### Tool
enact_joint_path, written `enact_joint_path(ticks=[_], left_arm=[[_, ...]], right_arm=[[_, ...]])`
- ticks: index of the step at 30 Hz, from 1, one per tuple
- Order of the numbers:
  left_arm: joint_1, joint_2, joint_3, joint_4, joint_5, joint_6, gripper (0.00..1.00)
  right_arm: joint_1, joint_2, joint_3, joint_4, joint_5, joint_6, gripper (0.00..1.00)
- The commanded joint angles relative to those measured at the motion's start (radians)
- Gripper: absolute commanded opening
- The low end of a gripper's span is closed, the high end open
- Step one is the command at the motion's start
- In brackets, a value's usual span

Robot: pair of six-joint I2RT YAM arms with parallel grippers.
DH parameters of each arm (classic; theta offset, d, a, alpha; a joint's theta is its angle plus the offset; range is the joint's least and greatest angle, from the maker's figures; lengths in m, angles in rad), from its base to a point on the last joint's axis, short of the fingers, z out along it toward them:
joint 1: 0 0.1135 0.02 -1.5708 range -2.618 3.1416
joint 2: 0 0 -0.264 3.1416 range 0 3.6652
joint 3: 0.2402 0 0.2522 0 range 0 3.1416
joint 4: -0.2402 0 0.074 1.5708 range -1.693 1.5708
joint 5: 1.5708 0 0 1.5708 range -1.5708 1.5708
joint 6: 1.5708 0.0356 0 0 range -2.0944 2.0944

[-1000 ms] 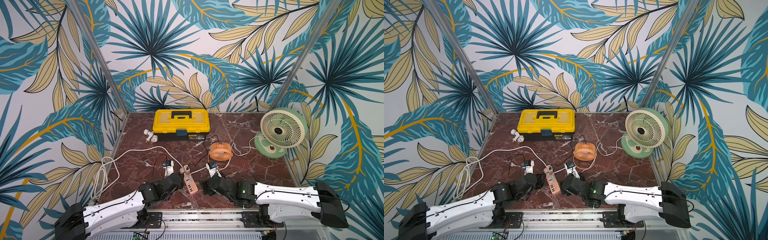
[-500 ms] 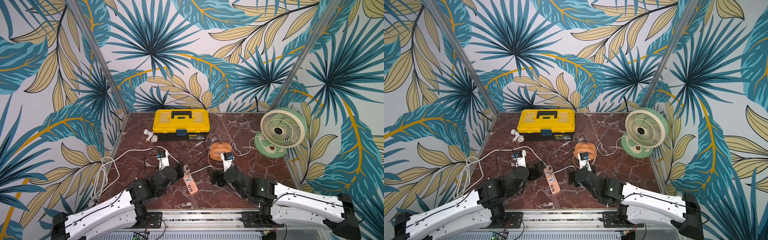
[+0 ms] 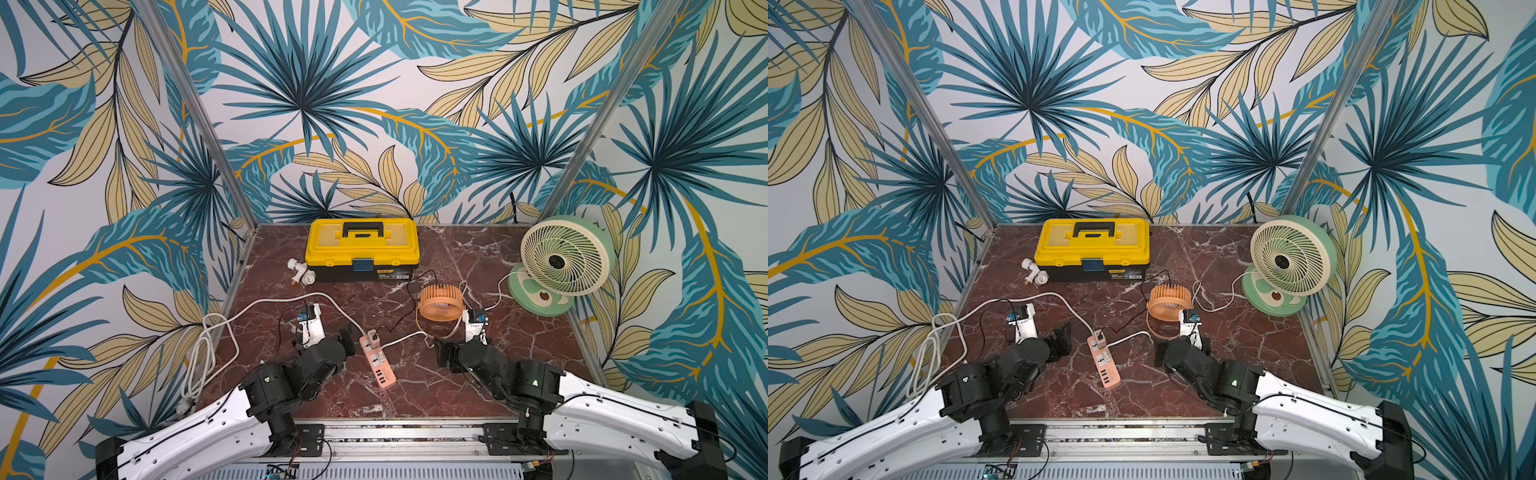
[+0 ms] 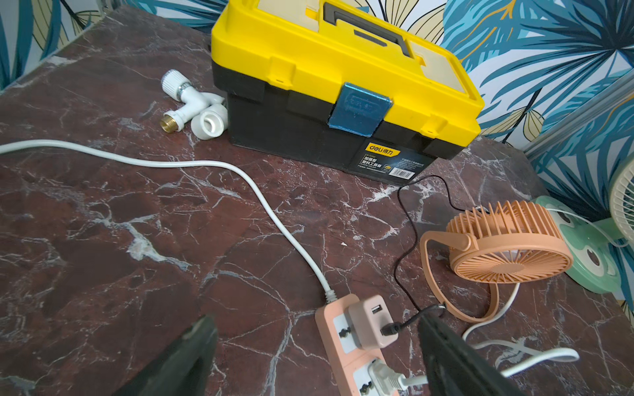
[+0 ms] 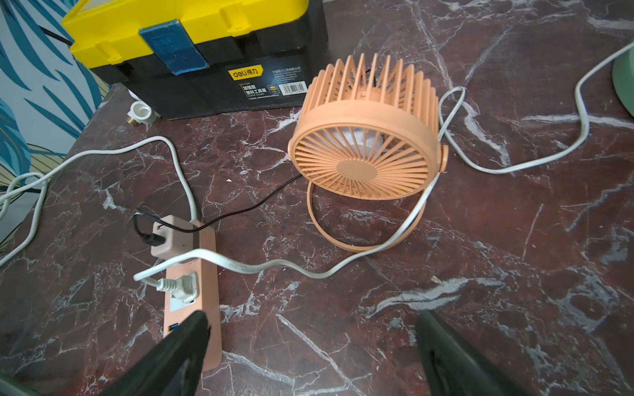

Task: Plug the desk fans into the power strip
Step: Reset both arms

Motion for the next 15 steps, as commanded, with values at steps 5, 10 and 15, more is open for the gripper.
enact_joint_path(ticks=[5,10,15], left_arm=[[0.004,0.002,-0.036,0.001,-0.026,-0.003,0.97],[0.004,0.021,-0.003,-0.039,-0.072,0.011,0.98],[0.003,0.027,0.004,-0.053,-0.091,0.02,1.0]], right_arm=[[-0.029,0.006,-0.038,-0.015,0.014,0.042,0.97],[-0.057,-0.004,-0.052,-0.016,0.023,0.065,0.97],[-0.069,-0.005,-0.062,-0.012,0.02,0.06,0.98]])
